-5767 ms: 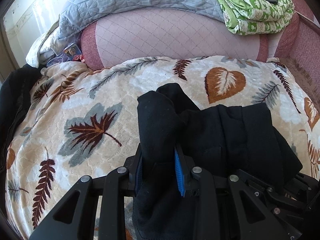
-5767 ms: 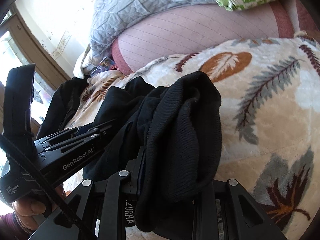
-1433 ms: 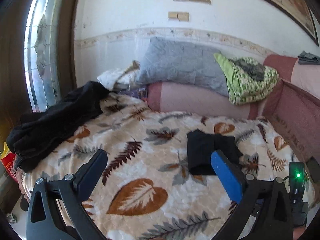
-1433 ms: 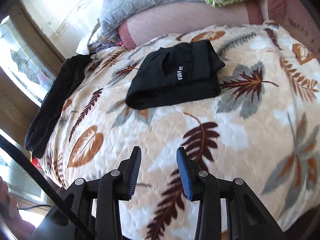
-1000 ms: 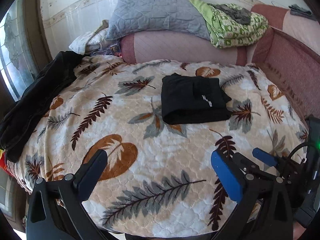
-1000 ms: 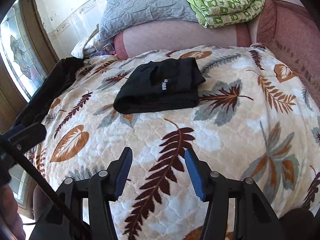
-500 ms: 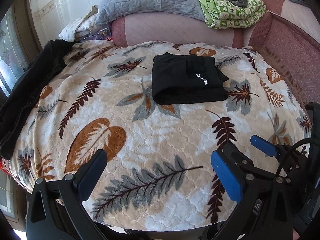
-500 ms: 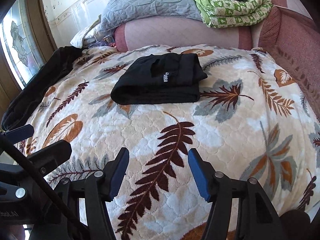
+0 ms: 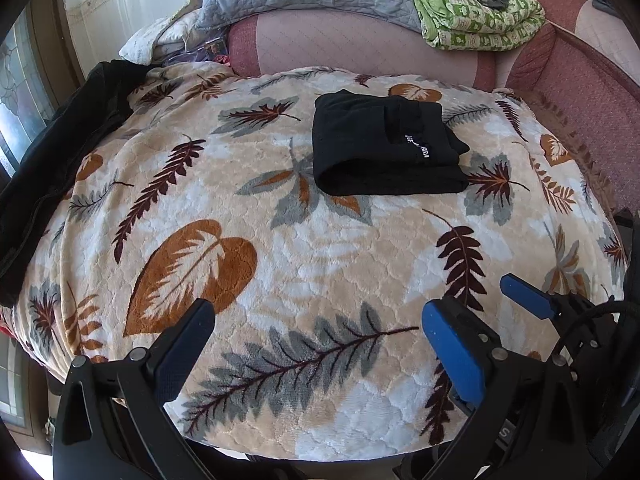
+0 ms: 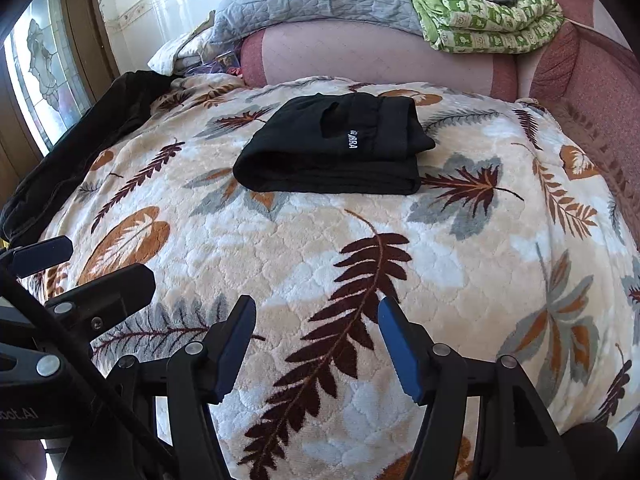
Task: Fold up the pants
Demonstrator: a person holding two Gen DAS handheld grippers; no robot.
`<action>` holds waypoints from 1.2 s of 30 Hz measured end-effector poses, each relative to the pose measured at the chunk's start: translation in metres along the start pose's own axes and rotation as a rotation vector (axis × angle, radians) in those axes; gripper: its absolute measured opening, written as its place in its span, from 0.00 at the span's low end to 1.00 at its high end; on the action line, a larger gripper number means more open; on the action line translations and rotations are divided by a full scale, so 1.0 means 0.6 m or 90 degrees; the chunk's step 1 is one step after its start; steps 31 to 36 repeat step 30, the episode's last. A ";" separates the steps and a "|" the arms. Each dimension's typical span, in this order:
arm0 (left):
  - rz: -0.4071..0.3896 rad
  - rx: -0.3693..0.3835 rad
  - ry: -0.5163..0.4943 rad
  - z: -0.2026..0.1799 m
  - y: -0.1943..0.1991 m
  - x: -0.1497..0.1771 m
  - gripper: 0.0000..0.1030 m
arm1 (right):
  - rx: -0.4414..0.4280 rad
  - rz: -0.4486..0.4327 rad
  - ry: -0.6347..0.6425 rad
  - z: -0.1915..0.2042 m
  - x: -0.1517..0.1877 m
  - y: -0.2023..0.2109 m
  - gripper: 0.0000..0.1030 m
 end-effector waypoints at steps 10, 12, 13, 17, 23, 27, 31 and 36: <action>0.018 -0.002 -0.004 -0.003 -0.017 0.005 1.00 | -0.003 0.017 -0.015 -0.009 0.008 -0.016 0.68; 0.023 -0.003 -0.006 -0.004 -0.022 0.007 1.00 | -0.004 0.019 -0.017 -0.009 0.009 -0.019 0.69; 0.027 -0.003 -0.007 -0.006 -0.025 0.007 1.00 | -0.004 0.020 -0.017 -0.010 0.010 -0.021 0.69; 0.035 0.000 -0.012 -0.010 -0.034 0.010 1.00 | -0.006 0.022 -0.019 -0.010 0.012 -0.026 0.69; 0.049 0.001 -0.006 -0.010 -0.049 0.014 1.00 | -0.007 0.029 -0.025 -0.015 0.015 -0.037 0.69; 0.048 0.006 -0.002 -0.008 -0.053 0.014 1.00 | -0.006 0.035 -0.032 -0.019 0.018 -0.044 0.70; 0.054 0.012 -0.002 -0.009 -0.058 0.013 1.00 | -0.006 0.040 -0.036 -0.021 0.020 -0.049 0.70; 0.054 0.012 -0.002 -0.009 -0.058 0.013 1.00 | -0.006 0.040 -0.036 -0.021 0.020 -0.049 0.70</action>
Point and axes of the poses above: each gripper's, at about its wrist camera, not at the fingertips, and y roughly against the way its jaws point, z to its left, x to its underside, the point moved 6 cm from there along -y, roughly the way its jaws point, and after that the axes turned 5 degrees about y, right-handed, at the moved point
